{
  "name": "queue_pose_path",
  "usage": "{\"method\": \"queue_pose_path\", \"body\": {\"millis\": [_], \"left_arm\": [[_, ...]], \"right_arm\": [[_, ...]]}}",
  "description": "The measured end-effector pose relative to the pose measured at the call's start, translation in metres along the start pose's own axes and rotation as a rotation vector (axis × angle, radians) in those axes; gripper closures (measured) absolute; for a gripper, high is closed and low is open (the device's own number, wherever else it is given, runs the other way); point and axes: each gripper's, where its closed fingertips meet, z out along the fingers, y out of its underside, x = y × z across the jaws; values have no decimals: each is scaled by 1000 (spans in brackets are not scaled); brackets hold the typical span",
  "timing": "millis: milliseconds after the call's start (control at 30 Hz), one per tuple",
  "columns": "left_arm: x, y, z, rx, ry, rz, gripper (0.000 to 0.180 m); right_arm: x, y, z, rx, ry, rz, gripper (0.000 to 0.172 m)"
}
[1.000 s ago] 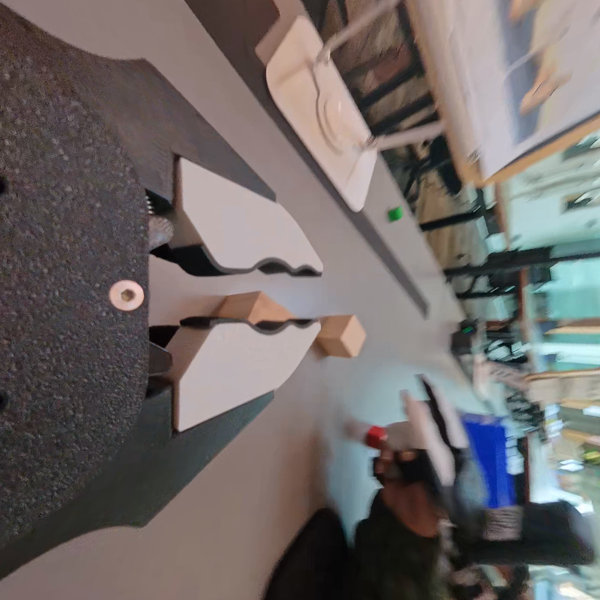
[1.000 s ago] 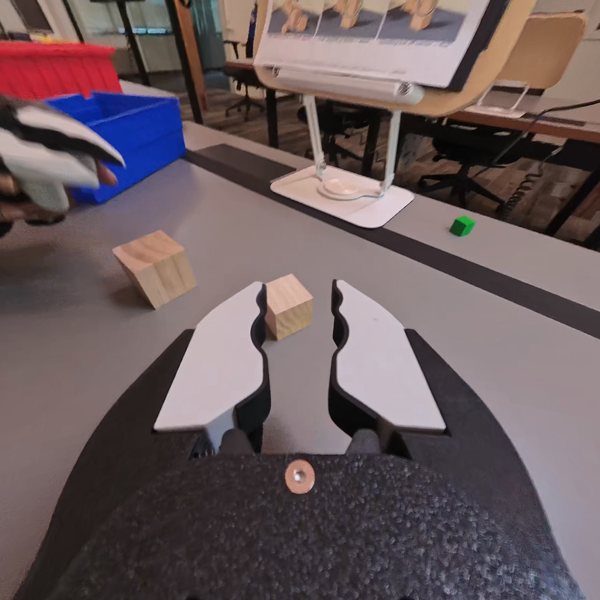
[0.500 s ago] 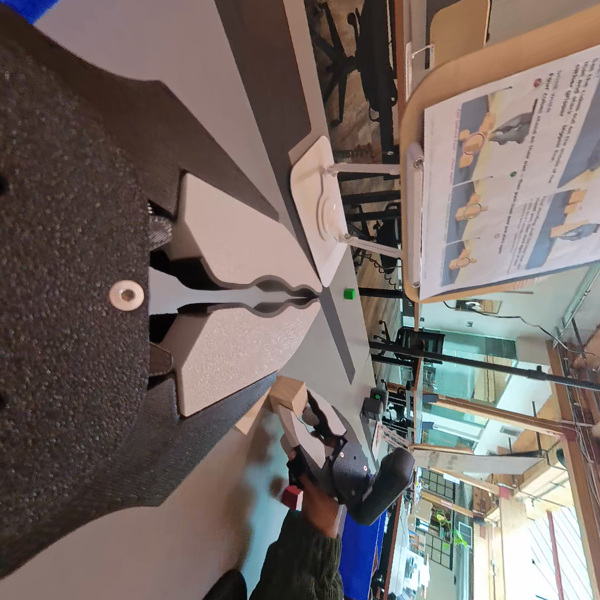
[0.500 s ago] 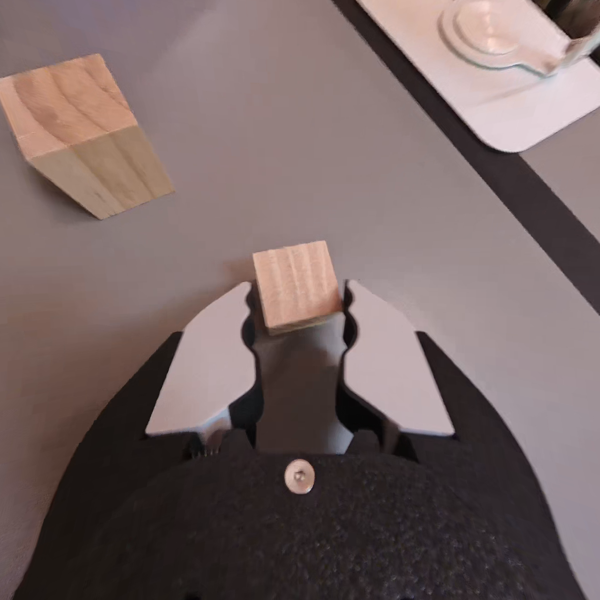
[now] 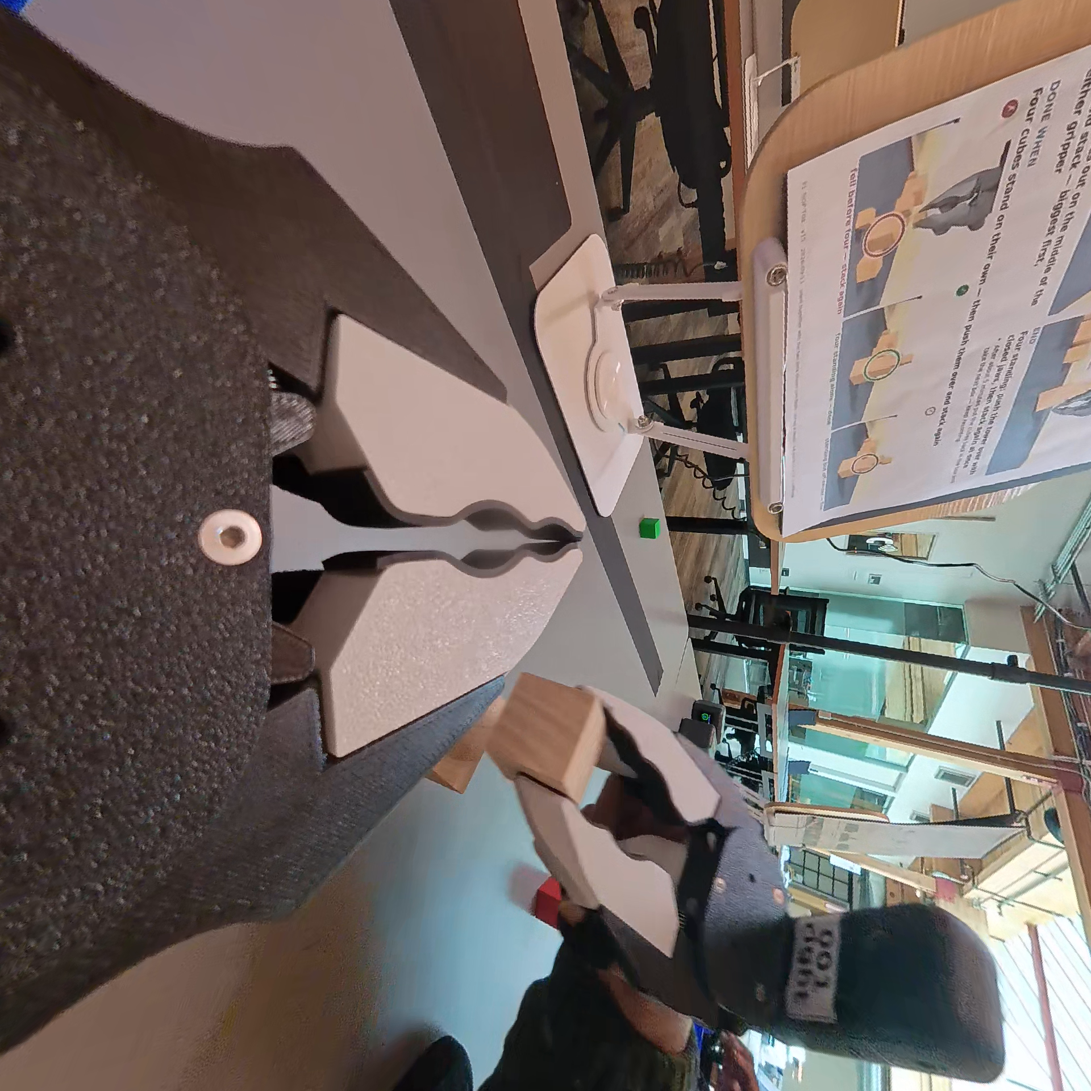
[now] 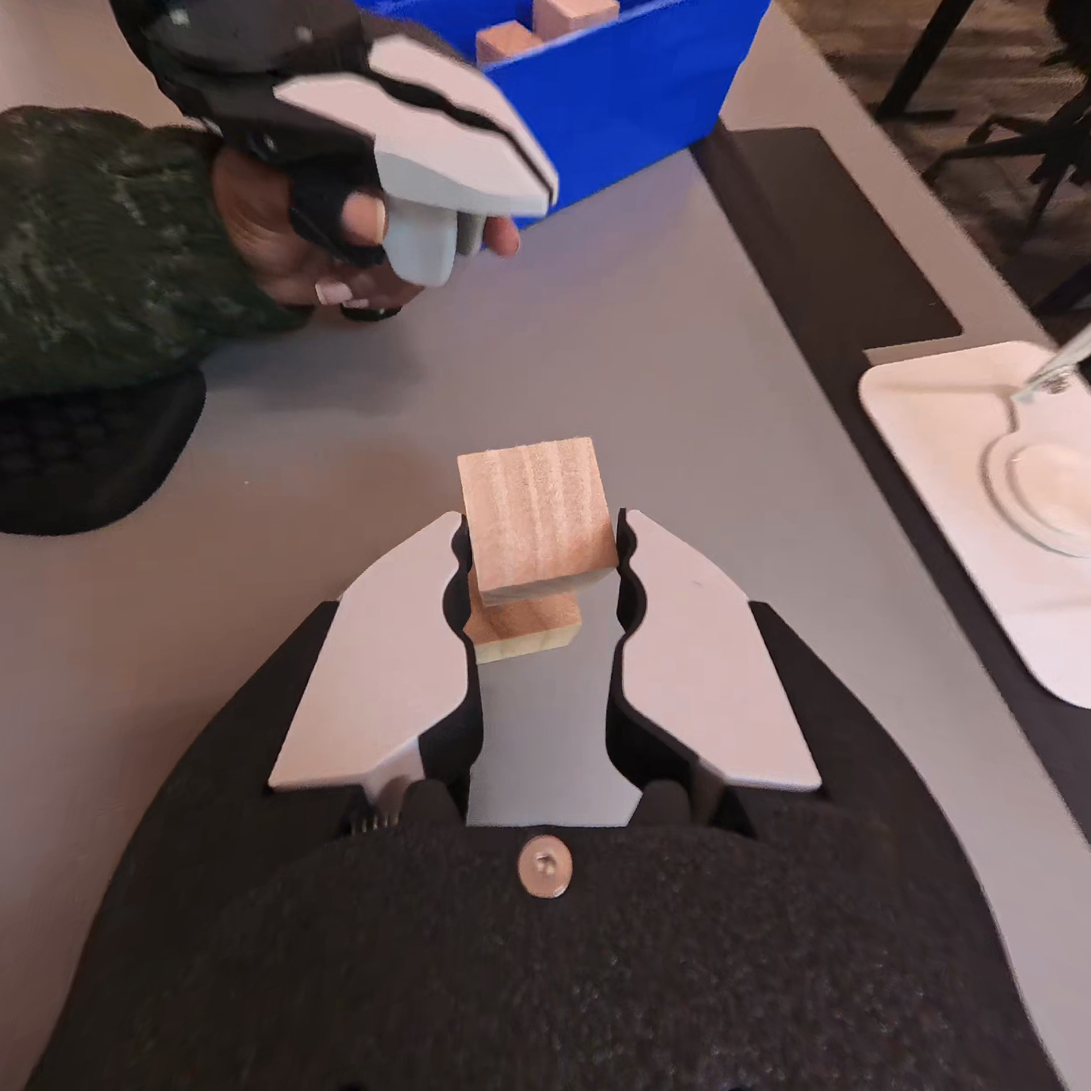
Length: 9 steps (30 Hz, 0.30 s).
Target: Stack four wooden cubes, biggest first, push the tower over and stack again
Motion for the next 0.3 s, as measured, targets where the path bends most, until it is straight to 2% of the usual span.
{"method": "queue_pose_path", "body": {"millis": [33, 300], "left_arm": [[0, -1, 0, 1, 0, 2, 180], [1, 2, 3, -14, 12, 10, 180]], "right_arm": [[-2, 7, 5, -14, -13, 3, 124], [-6, 20, 12, -76, -31, -28, 124]]}}
